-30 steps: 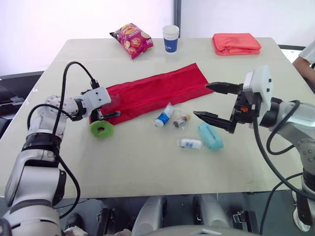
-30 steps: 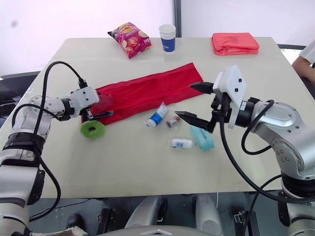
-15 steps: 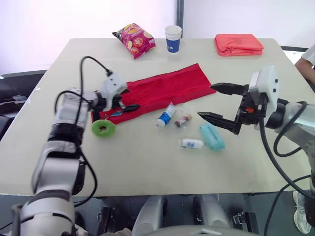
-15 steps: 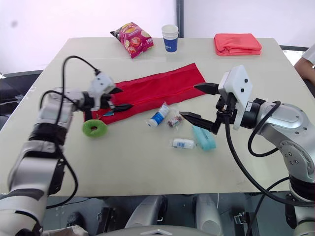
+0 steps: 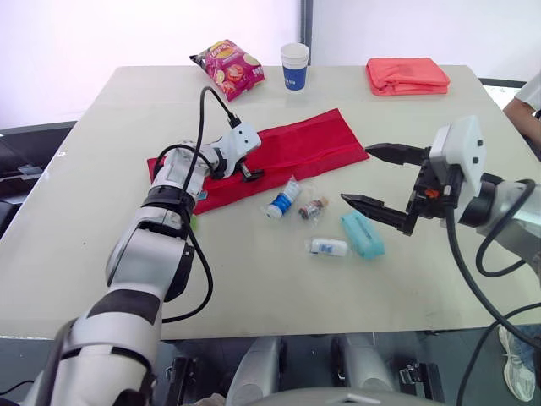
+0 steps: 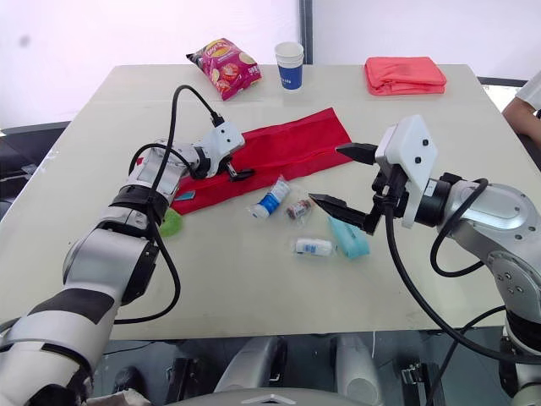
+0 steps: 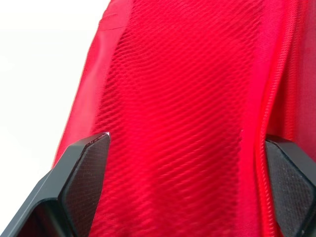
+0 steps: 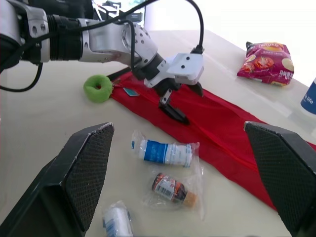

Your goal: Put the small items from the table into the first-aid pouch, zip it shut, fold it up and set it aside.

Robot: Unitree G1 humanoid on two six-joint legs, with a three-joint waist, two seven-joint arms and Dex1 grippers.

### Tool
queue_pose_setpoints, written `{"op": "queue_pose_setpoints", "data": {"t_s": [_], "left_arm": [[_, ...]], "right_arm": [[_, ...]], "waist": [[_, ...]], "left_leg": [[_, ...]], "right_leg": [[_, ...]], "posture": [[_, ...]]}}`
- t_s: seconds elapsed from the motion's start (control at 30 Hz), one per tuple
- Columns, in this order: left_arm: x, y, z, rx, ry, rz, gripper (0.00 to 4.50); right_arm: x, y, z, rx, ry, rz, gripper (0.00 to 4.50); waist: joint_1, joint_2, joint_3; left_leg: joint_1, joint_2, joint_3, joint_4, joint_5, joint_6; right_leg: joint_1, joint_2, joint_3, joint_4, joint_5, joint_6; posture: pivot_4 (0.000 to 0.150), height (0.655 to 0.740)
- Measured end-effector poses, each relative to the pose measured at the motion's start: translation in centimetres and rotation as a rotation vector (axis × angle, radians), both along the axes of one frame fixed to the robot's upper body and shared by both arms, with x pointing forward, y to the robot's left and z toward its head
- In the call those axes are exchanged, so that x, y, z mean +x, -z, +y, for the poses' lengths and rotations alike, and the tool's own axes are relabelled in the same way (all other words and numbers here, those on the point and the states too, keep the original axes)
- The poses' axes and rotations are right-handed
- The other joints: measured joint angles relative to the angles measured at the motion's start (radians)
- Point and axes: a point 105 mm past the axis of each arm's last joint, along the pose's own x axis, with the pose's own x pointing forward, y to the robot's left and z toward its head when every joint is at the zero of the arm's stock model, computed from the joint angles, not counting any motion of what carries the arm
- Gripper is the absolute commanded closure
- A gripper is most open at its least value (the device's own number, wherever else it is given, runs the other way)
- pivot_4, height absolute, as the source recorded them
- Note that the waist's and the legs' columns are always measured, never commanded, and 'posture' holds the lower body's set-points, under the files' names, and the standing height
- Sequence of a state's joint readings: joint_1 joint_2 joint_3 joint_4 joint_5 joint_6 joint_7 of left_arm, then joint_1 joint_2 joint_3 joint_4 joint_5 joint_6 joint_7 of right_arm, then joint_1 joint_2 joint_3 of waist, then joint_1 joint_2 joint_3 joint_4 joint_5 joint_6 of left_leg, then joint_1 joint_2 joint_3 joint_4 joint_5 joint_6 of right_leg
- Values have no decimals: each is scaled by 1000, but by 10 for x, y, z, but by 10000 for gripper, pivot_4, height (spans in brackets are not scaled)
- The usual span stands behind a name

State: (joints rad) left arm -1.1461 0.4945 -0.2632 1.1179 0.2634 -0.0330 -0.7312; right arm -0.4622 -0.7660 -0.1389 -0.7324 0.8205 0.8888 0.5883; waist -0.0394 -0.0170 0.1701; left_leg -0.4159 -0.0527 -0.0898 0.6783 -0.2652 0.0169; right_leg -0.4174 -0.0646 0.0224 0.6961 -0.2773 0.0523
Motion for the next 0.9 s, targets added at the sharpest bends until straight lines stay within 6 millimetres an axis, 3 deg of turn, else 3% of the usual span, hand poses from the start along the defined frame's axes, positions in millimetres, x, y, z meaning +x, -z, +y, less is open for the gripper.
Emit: {"op": "queue_pose_setpoints", "data": {"t_s": [0.07, 0.1, 0.17, 0.23, 0.37, 0.6, 0.9], "left_arm": [[-1, 2, -3, 40, 34, -12, 15139], [-1, 3, -4, 49, 45, -17, 16181], [-2, 5, -6, 68, 73, -25, 23044], [-7, 7, -9, 203, 189, -91, 28996], [-13, 14, -12, 324, 300, -140, 44682], [-20, 16, -25, 360, 425, -212, 44682], [-37, -3, -54, 304, 651, -273, 44682]], "right_arm": [[0, 1, 0, 3, 6, 3, 0], [0, 1, 0, 4, 6, 4, 0], [0, 1, 0, 6, 10, 4, 0], [0, 2, -2, 0, 22, 7, 0], [0, 1, -9, -2, 57, 0, 0], [-4, 2, -10, -11, 62, 1, 0], [-8, 6, -16, -28, 97, 19, 0]], "waist": [[0, 0, 0], [0, 0, 0], [1, 0, 0], [2, 0, 0], [2, 0, 0], [8, 0, 0], [20, -1, 0]], "left_leg": [[0, 0, 0, 0, 0, 0], [0, 0, 0, 0, 0, 0], [0, 0, 0, 0, 0, 0], [0, 0, 0, 0, 0, 0], [0, 0, 0, 0, 0, 0], [-1, -1, 0, 1, -1, 2], [-1, -1, 0, 3, -2, 3]], "right_leg": [[0, 0, 0, 0, 0, 0], [0, 0, 0, 0, 0, 0], [0, 0, 0, 0, 0, 0], [0, 0, 0, 0, 0, 0], [0, 0, 0, 0, 0, 0], [0, -1, 0, 0, 0, 0], [1, -1, 0, 0, 0, 0]], "posture": [[1500, 7400], [1500, 7400], [1500, 7400], [1500, 7400], [1500, 7400], [1500, 7400], [1500, 7400]]}}
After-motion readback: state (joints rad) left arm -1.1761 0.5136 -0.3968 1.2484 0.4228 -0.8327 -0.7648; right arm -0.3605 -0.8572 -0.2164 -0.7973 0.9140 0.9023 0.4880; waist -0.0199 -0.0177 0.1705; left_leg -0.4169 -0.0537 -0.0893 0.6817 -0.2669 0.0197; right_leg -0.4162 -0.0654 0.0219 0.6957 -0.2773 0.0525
